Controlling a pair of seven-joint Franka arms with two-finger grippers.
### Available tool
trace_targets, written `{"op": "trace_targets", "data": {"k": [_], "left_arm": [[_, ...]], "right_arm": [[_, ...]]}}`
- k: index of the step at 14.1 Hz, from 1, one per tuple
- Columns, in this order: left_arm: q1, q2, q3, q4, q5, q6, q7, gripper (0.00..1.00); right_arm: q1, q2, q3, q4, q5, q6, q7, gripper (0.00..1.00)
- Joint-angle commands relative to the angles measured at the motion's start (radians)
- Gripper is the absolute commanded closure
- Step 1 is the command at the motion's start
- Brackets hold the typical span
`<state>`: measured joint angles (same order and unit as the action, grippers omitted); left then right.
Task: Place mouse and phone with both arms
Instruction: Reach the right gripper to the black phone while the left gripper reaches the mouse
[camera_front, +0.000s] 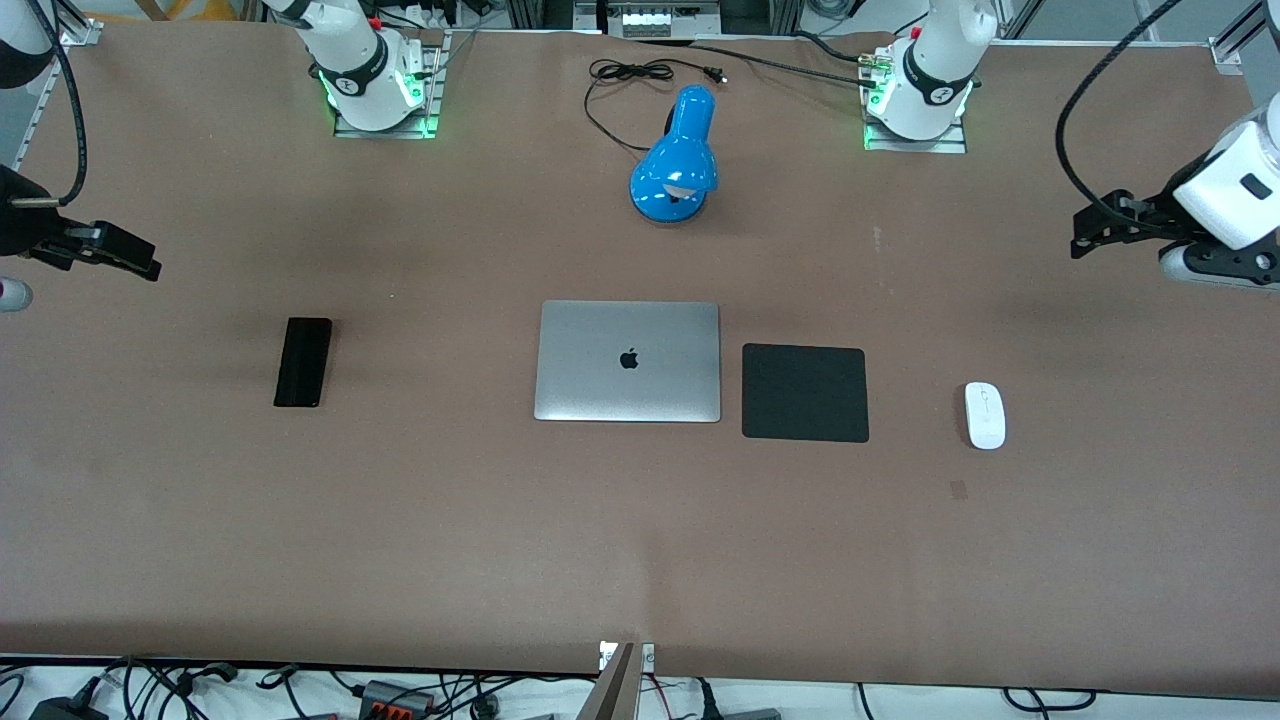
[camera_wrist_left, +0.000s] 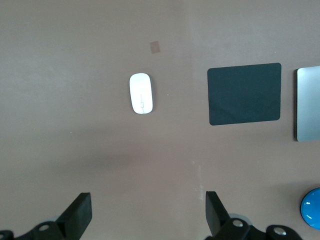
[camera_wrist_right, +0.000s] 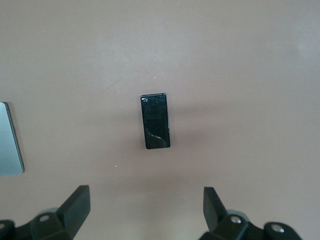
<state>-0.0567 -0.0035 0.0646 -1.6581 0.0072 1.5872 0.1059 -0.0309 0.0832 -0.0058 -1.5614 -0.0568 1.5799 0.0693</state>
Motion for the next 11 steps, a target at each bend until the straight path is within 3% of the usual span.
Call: {"op": "trace_targets", "data": {"k": [1, 7, 11], "left_arm": [[0.000, -0.018, -0.012, -0.014, 0.020, 0.034, -0.009, 0.00], [-0.003, -0.018, -0.014, -0.011, 0.020, 0.040, -0.014, 0.00], [-0.008, 0.034, -0.022, -0.005, 0.017, -0.016, -0.012, 0.00]], "right_arm": [[-0.009, -0.014, 0.004, -0.019, 0.017, 0.011, 0.000, 0.00], [0.002, 0.015, 0.009, -0.063, 0.005, 0.015, -0.002, 0.00], [-0.043, 0.026, 0.006, -0.315, 0.003, 0.311, -0.009, 0.00]]}}
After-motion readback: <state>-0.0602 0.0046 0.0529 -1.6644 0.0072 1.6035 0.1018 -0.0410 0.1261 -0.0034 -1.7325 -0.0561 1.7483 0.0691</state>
